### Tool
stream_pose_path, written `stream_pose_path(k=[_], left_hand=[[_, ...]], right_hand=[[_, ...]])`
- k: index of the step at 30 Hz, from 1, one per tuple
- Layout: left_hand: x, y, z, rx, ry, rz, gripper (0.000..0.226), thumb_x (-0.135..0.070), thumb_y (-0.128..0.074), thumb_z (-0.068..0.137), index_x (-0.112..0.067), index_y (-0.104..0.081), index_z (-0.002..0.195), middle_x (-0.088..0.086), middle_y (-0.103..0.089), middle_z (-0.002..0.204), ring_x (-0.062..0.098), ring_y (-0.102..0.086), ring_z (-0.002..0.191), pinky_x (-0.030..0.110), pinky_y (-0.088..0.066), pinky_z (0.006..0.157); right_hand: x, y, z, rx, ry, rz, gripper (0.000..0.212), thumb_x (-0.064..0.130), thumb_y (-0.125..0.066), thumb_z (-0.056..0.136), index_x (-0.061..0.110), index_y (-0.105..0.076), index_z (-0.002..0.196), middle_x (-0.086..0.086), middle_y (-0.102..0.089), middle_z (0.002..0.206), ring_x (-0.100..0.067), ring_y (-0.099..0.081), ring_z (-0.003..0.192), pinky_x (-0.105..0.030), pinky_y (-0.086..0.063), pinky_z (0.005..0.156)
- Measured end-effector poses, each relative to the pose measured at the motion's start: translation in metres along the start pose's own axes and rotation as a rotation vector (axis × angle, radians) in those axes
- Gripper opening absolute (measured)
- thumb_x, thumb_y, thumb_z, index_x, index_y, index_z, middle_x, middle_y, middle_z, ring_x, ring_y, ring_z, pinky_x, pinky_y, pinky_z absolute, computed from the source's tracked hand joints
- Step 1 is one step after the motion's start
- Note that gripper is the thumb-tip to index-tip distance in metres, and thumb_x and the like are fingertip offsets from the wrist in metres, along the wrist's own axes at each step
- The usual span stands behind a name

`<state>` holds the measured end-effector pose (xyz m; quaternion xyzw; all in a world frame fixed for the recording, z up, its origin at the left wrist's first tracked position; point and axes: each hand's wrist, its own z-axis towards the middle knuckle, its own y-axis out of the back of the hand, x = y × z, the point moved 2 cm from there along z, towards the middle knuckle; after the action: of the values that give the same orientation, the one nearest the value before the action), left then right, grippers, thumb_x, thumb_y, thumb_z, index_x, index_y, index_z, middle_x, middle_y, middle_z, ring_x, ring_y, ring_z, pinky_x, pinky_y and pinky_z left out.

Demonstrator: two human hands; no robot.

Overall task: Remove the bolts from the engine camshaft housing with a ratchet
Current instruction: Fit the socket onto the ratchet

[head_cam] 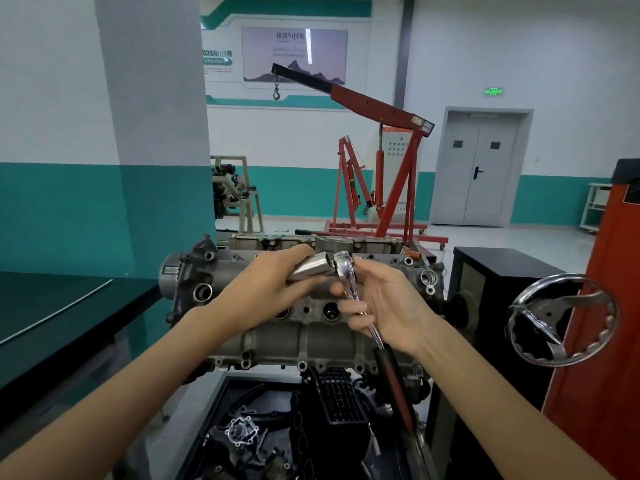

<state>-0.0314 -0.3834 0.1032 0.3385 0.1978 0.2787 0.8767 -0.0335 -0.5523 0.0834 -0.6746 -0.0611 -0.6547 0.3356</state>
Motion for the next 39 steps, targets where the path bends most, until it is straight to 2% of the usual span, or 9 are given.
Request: stream_pose_path(k=[4, 9, 12, 14, 17, 20, 27, 33, 39], left_hand=[[-0.003, -0.003, 0.002, 0.075, 0.087, -0.228, 0.02, -0.033, -0.056, 0.09, -0.013, -0.055, 0.09, -0.001, -0.057, 0.066, 0.005, -0.053, 0.052, 0.018, -0.042, 0.048], [0.017, 0.008, -0.003, -0.165, 0.341, -0.443, 0.016, -0.033, -0.05, 0.093, -0.02, -0.051, 0.083, -0.004, -0.063, 0.065, 0.005, -0.064, 0.062, 0.017, -0.051, 0.061], [0.041, 0.011, -0.007, -0.394, 0.702, -0.887, 0.033, -0.04, -0.045, 0.095, -0.014, -0.046, 0.075, -0.001, -0.052, 0.057, 0.014, -0.064, 0.059, 0.032, -0.052, 0.076], [0.05, 0.006, -0.01, -0.469, 0.874, -1.338, 0.04, -0.049, -0.04, 0.095, -0.014, -0.046, 0.077, -0.002, -0.045, 0.053, 0.014, -0.057, 0.052, 0.03, -0.049, 0.069], [0.055, 0.001, -0.014, -0.551, 0.947, -1.676, 0.038, -0.045, -0.041, 0.097, -0.01, -0.054, 0.091, 0.0, -0.056, 0.059, 0.014, -0.059, 0.053, 0.024, -0.052, 0.052], [0.056, -0.002, -0.017, -0.655, 0.948, -1.927, 0.032, -0.036, -0.047, 0.096, -0.006, -0.056, 0.092, 0.007, -0.07, 0.075, 0.017, -0.068, 0.063, 0.028, -0.057, 0.057], [0.055, -0.004, -0.013, -0.793, 0.963, -2.081, 0.024, -0.022, -0.044, 0.099, -0.006, -0.047, 0.082, 0.006, -0.059, 0.06, 0.013, -0.055, 0.055, 0.023, -0.052, 0.047], [0.061, -0.008, -0.008, -0.882, 0.949, -2.135, 0.032, -0.024, -0.039, 0.101, -0.01, -0.041, 0.072, -0.001, -0.039, 0.05, 0.01, -0.036, 0.034, 0.018, -0.041, 0.039], [0.061, -0.009, -0.007, -0.861, 1.027, -2.025, 0.036, -0.032, -0.034, 0.102, -0.013, -0.038, 0.071, -0.003, -0.036, 0.044, 0.009, -0.034, 0.031, 0.026, -0.043, 0.057]], right_hand=[[-0.001, -0.006, 0.005, -0.184, 0.088, -0.315, 0.055, 0.059, -0.064, 0.066, 0.011, -0.055, 0.09, 0.005, -0.043, 0.05, -0.006, -0.031, 0.038, -0.016, -0.022, 0.035], [0.0, 0.01, -0.002, -0.333, 0.235, -0.302, 0.028, 0.034, -0.062, 0.082, 0.007, -0.054, 0.082, 0.003, -0.038, 0.046, -0.006, -0.026, 0.034, -0.015, -0.019, 0.032], [0.001, 0.017, -0.007, -0.394, 0.294, -0.257, 0.026, 0.02, -0.058, 0.088, 0.011, -0.043, 0.069, 0.003, -0.036, 0.047, -0.006, -0.024, 0.034, -0.015, -0.02, 0.033], [-0.001, 0.015, -0.007, -0.406, 0.339, -0.266, 0.029, 0.018, -0.057, 0.089, 0.013, -0.04, 0.067, 0.002, -0.036, 0.048, -0.007, -0.024, 0.034, -0.015, -0.02, 0.034], [-0.006, 0.009, -0.008, -0.425, 0.395, -0.303, 0.025, 0.016, -0.058, 0.089, 0.013, -0.044, 0.07, 0.003, -0.038, 0.046, -0.007, -0.024, 0.035, -0.014, -0.019, 0.035], [-0.009, 0.005, -0.009, -0.455, 0.435, -0.318, 0.022, 0.015, -0.057, 0.09, 0.014, -0.045, 0.071, 0.004, -0.037, 0.043, -0.008, -0.023, 0.035, -0.015, -0.019, 0.035], [-0.02, -0.008, -0.011, -0.491, 0.5, -0.423, 0.022, 0.02, -0.058, 0.088, 0.016, -0.046, 0.071, 0.005, -0.036, 0.044, -0.007, -0.025, 0.035, -0.017, -0.022, 0.034], [-0.027, -0.026, -0.014, -0.552, 0.752, -0.684, 0.02, 0.02, -0.058, 0.086, 0.019, -0.045, 0.071, 0.01, -0.045, 0.049, 0.0, -0.037, 0.043, -0.009, -0.034, 0.047], [-0.034, -0.045, -0.018, -0.519, 0.983, -0.925, 0.024, 0.002, -0.061, 0.085, 0.012, -0.045, 0.071, 0.004, -0.043, 0.047, -0.007, -0.04, 0.04, -0.012, -0.026, 0.04]])
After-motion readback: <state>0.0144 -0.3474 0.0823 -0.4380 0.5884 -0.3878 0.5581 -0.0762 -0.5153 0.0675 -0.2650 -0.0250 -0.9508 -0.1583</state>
